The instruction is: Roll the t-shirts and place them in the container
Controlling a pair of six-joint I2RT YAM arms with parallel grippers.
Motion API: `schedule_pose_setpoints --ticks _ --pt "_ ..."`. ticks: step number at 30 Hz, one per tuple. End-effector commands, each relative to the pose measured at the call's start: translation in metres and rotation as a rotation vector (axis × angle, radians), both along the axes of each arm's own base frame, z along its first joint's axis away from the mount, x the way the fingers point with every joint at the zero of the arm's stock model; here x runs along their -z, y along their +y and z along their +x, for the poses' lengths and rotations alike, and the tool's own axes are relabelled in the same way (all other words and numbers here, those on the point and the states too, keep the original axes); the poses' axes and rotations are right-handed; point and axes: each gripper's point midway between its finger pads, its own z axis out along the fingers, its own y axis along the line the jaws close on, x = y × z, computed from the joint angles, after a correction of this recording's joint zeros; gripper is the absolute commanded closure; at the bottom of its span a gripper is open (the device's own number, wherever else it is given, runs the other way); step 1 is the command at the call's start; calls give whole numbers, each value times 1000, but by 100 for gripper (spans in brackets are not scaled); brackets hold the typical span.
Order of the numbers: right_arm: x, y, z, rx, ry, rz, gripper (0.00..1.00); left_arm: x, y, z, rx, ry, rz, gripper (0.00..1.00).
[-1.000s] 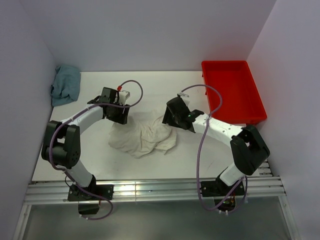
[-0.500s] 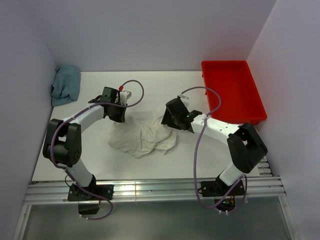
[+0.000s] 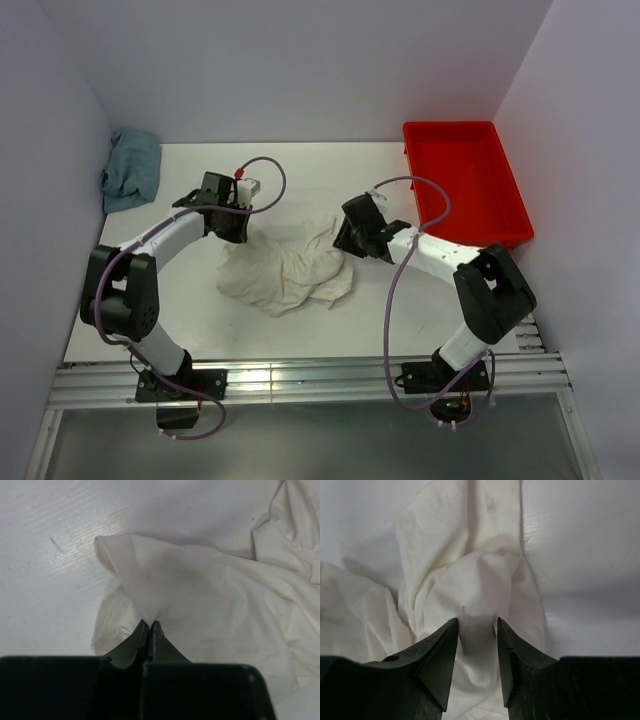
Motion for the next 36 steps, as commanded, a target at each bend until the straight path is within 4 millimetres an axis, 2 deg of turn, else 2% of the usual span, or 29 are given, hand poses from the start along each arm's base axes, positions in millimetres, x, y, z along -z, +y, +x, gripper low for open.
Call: schedule_pose_setpoints --ticks 1,2,3,4,6,7,9,11,12,14,15,17,18,20,21,23,24,25,26,27,29,30,32,33,34,35,36 --pt "-16 13 15 -8 -47 67 57 -40 -3 11 -6 -100 -19 100" --pt "-18 13 16 -11 -46 64 63 -43 -2 10 -9 -103 -18 100" --pt "-21 14 17 -13 -49 63 76 -45 -1 11 -14 -109 -16 100" --pt "-26 14 20 -10 -54 60 82 -51 1 13 -23 -124 -10 100" --pt "-41 14 24 -12 -83 60 96 -58 6 16 -47 -147 4 100" --pt "-58 17 30 -17 -114 71 99 -70 8 19 -60 -180 6 100" --pt "-76 12 35 -19 -141 44 100 -88 17 27 -98 -229 19 100" --pt "-104 10 44 -23 -179 30 100 -110 28 33 -142 -281 23 100" --pt "-132 12 53 -20 -230 45 100 -125 32 38 -159 -312 19 100" --pt "-151 1 58 -12 -255 0 100 -148 50 45 -209 -362 24 100" --pt "-180 -2 66 3 -309 14 100 -165 56 50 -225 -399 19 100" --pt "-204 -12 71 6 -354 -18 100 -183 77 56 -265 -431 28 100" --pt "-232 -15 76 20 -407 -6 100 -201 82 62 -275 -467 18 100" --pt "-255 -26 79 28 -453 -48 100 -217 100 66 -311 -487 22 100" --pt "-280 -30 82 27 -506 -63 100 -234 109 71 -327 -515 19 100" --pt "-303 -34 86 29 -552 -80 100 -251 116 76 -342 -549 17 100" --pt "-333 -37 87 37 -612 -65 100 -269 120 82 -355 -590 21 100" --pt "-338 -41 91 30 -624 -96 100 -278 123 84 -361 -605 18 100" --pt "-365 -45 90 41 -677 -87 100 -298 126 85 -369 -643 6 100" --pt "-373 -48 91 43 -695 -93 100 -300 125 89 -365 -642 3 100" --pt "-379 -51 94 27 -702 -124 100 -315 140 89 -396 -655 12 100" --pt "-389 -52 93 27 -716 -120 100 -313 140 89 -395 -647 12 100" --pt "-385 -53 89 10 -701 -129 100 -309 145 88 -395 -637 24 100" --pt "-370 -53 88 0 -668 -139 100 -303 145 82 -390 -628 35 100" --pt "-364 -52 86 -1 -658 -133 100 -298 147 78 -387 -620 41 100" --pt "-358 -51 80 -5 -652 -127 100 -295 149 73 -384 -618 49 100" --pt "-341 -55 67 -11 -623 -135 100 -288 149 60 -365 -609 68 100"
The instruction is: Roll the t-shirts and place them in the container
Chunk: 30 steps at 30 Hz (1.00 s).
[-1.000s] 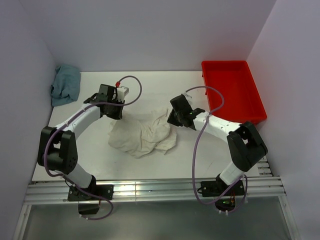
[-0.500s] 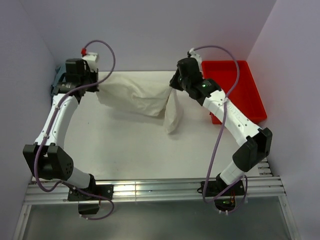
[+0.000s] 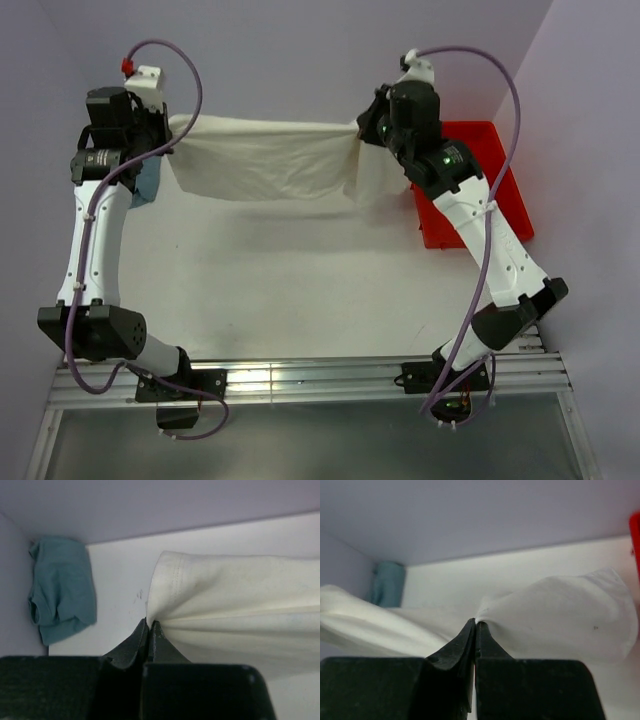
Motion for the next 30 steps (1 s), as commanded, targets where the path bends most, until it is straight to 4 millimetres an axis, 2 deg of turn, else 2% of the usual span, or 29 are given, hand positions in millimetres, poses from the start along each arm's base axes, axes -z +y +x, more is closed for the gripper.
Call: schedule_pose_setpoints --ticks 1,2,3,5,6,8,10,11,12,13,14,15,16,17,18,19,20,21,23,24,25,27,28,29,30 --pt "32 -25 -24 51 52 -66 100 23 23 -31 -39 63 80 100" --pt "38 -21 -35 36 56 -64 100 40 22 -40 -29 97 87 100" --pt "48 -26 -51 30 74 -54 100 33 22 -54 -17 78 111 100" --pt "69 -26 -66 16 111 -66 100 46 20 -69 4 109 121 100" --pt "68 -24 -75 -1 106 -58 100 46 20 -76 9 103 136 100" --pt "82 -23 -74 0 137 -83 100 63 22 -79 3 145 142 100" --pt "112 -13 -56 0 215 -150 100 86 25 -72 -2 201 141 100" --pt "110 -8 -50 -10 221 -154 100 103 24 -64 5 249 130 100" --pt "140 3 -35 -25 288 -207 100 114 22 -61 15 278 124 100" --pt "150 10 -29 -41 309 -222 100 125 21 -58 23 306 114 100" --pt "155 19 -23 -71 324 -221 100 147 20 -52 33 362 102 100" --pt "170 27 -15 -93 349 -237 100 159 18 -48 45 386 94 100" --pt "200 32 -2 -100 410 -265 100 170 17 -45 49 410 91 100" --pt "211 40 5 -126 436 -265 100 196 18 -38 50 466 92 100" --pt "222 41 12 -128 455 -276 100 209 19 -34 51 494 91 100" --pt "247 41 25 -124 502 -292 100 222 22 -31 43 524 98 100" --pt "257 42 30 -124 522 -294 100 246 23 -25 43 573 98 100" --pt "266 44 34 -131 542 -283 98 258 25 -22 36 593 103 100" --pt "288 39 46 -123 582 -276 91 285 26 -19 32 646 100 100" --pt "292 40 48 -125 588 -273 88 290 27 -13 27 639 100 100" --pt "293 39 49 -119 588 -275 79 294 29 -12 17 643 104 100" --pt "290 37 50 -103 580 -267 66 300 28 -6 17 643 94 97" --pt "287 35 50 -90 573 -265 53 298 30 -3 11 634 90 91" --pt "288 34 46 -87 575 -262 48 297 32 -1 4 627 90 72" --pt "276 32 44 -70 556 -237 44 294 32 1 4 619 87 62"
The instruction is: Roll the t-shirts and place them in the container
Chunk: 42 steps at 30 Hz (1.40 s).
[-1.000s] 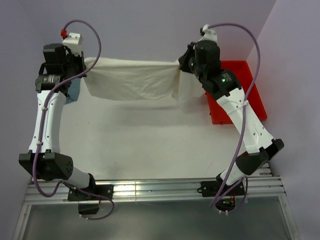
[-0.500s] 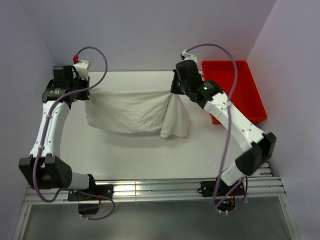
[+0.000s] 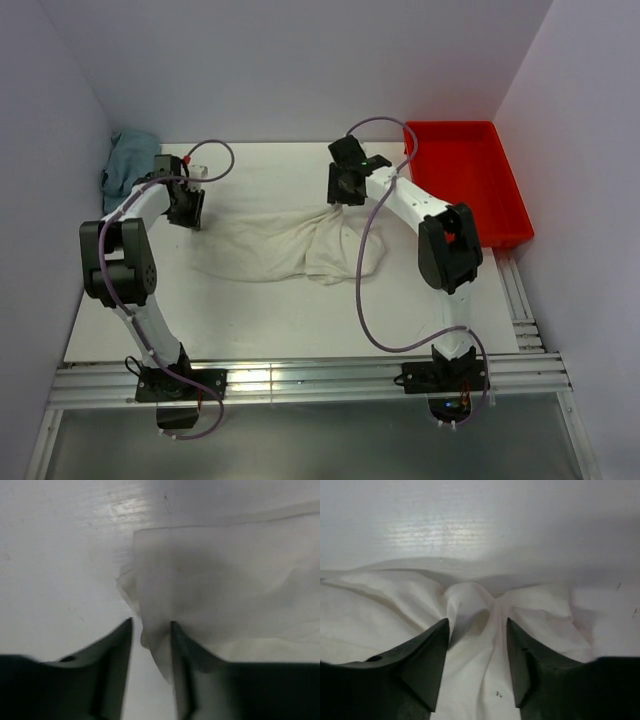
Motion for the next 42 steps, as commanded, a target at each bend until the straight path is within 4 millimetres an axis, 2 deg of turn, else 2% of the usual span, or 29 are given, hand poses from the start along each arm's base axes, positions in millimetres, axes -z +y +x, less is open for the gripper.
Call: schedule_pose_setpoints --ticks 1,2,3,4,5,6,7,9,10,12,13,14,15,16,17,22,24,30,34,38,42 --pt "-75 1 7 37 -173 83 40 -37 11 31 -28 -157 15 52" --pt "-70 -3 -1 47 -167 77 39 -48 12 32 -28 -183 17 35" --pt "-90 0 -7 61 -215 112 39 -54 16 32 -36 -200 18 29" --pt "-94 -2 -13 78 -230 113 38 -58 19 31 -43 -215 21 25" --pt "-84 -6 -23 87 -216 101 38 -71 21 29 -41 -245 22 20" --pt "-89 2 -31 90 -234 125 38 -76 26 27 -50 -255 21 18" --pt "-85 -1 -45 94 -228 127 38 -78 27 20 -41 -247 20 17" --pt "-83 4 -56 104 -238 156 38 -89 31 10 -34 -261 19 17" --pt "-75 6 -71 96 -222 152 38 -89 30 -4 -17 -244 19 17" --pt "-69 12 -81 108 -225 198 40 -89 26 -20 11 -235 1 17" --pt "-54 22 -98 78 -201 201 41 -77 24 -34 21 -203 -6 17" --pt "-55 32 -103 76 -209 234 41 -78 22 -44 46 -198 -5 17" --pt "-48 37 -110 66 -194 224 42 -74 18 -52 67 -183 -17 17" --pt "-43 53 -123 32 -183 213 43 -64 10 -62 93 -155 -50 18" --pt "-31 59 -128 44 -163 190 43 -60 7 -67 112 -141 -60 21" --pt "-1 89 -154 8 -108 167 43 -35 -3 -81 139 -75 -109 24" --pt "10 93 -158 7 -90 157 43 -29 -5 -82 144 -66 -123 24" --pt "21 100 -176 28 -65 156 43 -5 -10 -84 152 -23 -161 23" --pt "38 103 -186 48 -38 142 43 10 -11 -83 143 0 -172 24" --pt "47 106 -191 83 -29 163 42 17 -10 -80 132 0 -170 25" --pt "56 97 -186 145 -43 140 41 21 -13 -82 135 16 -187 30"
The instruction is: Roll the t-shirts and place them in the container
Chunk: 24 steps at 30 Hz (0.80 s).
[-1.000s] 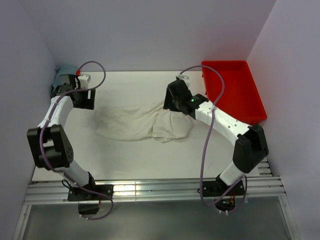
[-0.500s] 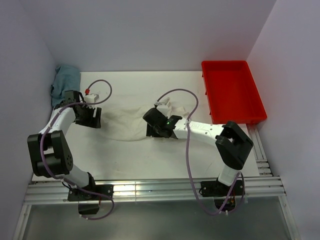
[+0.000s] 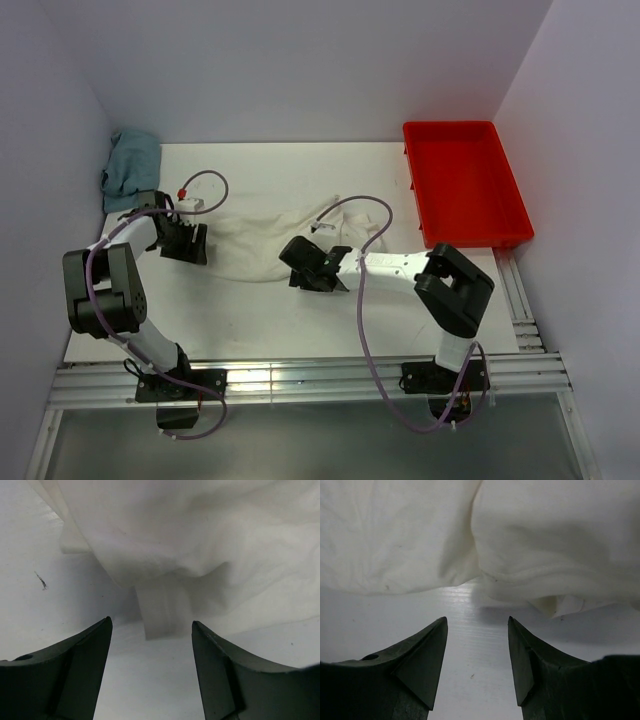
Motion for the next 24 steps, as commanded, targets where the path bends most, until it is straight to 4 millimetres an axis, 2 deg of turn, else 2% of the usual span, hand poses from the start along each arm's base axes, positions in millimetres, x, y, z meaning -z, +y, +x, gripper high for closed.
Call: schedule_pose_setpoints --ticks 1,6,9,12,14,17,18,19,20,21,22,24 --pt "5 -6 12 101 -41 -6 41 -4 -6 7 19 -37 -33 31" --pt "16 -9 18 153 -40 1 41 -2 -7 6 16 -31 -37 41" --pt "14 -14 25 203 -70 4 41 -2 -7 7 13 -39 -36 45" --pt "11 -18 32 238 -98 -2 43 -1 -7 8 7 -34 -40 55" --pt "9 -21 35 257 -114 -16 45 1 -8 7 3 -24 -49 65" --pt "4 -24 40 281 -143 -19 53 1 -9 8 0 -24 -53 80" --pt "2 -24 41 285 -150 -13 63 0 -10 9 1 -26 -59 83" --pt "0 -24 42 286 -157 -14 70 -1 -11 9 1 -24 -63 91" --pt "-2 -27 43 291 -165 -26 86 -4 -11 9 1 -27 -63 96" --pt "-6 -28 45 297 -174 -29 94 -7 -12 10 1 -33 -65 99" --pt "-9 -30 47 300 -182 -35 99 -13 -11 11 1 -47 -65 100" --pt "-21 -37 48 309 -205 -52 100 -22 -11 11 1 -63 -59 100"
